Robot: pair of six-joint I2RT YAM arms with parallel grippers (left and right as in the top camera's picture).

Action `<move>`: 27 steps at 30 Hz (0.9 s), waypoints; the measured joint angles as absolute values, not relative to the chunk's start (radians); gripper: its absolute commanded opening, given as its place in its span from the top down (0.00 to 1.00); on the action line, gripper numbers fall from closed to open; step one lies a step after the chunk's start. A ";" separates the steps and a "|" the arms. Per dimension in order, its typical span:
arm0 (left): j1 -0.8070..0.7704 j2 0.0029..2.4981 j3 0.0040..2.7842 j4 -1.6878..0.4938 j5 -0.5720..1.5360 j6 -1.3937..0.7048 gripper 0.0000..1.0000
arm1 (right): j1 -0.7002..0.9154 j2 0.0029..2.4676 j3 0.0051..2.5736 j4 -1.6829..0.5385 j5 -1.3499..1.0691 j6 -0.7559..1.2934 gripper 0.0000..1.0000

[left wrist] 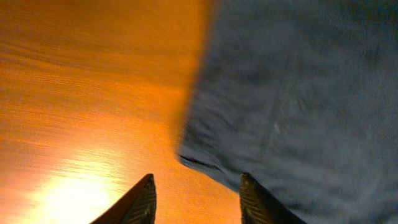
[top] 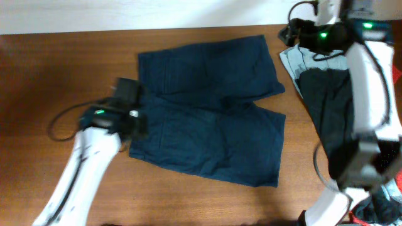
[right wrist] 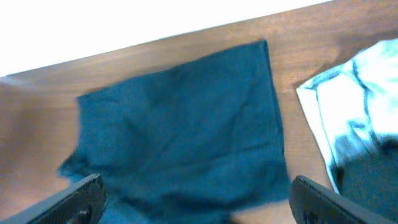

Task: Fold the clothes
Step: 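Move the right gripper down to the shorts' lower right leg hem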

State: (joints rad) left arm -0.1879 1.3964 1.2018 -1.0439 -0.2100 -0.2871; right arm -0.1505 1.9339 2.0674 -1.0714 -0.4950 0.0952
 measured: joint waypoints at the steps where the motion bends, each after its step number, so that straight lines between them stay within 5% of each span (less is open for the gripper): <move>1: -0.155 1.374 1.208 -1.048 -0.211 -0.287 0.55 | -0.149 1.897 2.070 -1.118 -0.488 0.094 0.03; 6: -0.029 1.365 1.197 -1.052 -0.158 -0.287 0.53 | -0.122 1.777 2.081 -1.394 -0.396 0.090 0.04; 10: -0.012 1.419 1.116 -0.998 -0.084 -0.289 0.41 | -0.056 1.788 2.023 -1.553 -0.293 0.085 0.03; 19: -0.012 1.543 0.982 -0.922 -0.028 -0.329 0.30 | 0.120 1.808 1.626 -1.467 -0.247 0.078 0.00; 27: -0.012 1.629 0.904 -0.772 -0.010 -0.350 0.31 | 0.134 1.809 1.454 -1.446 -0.243 0.079 0.01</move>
State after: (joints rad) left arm -0.0116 1.6291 0.9035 -0.7715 -0.0105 -0.3500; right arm 0.1337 1.8091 1.4540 -1.4464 -0.2432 0.0788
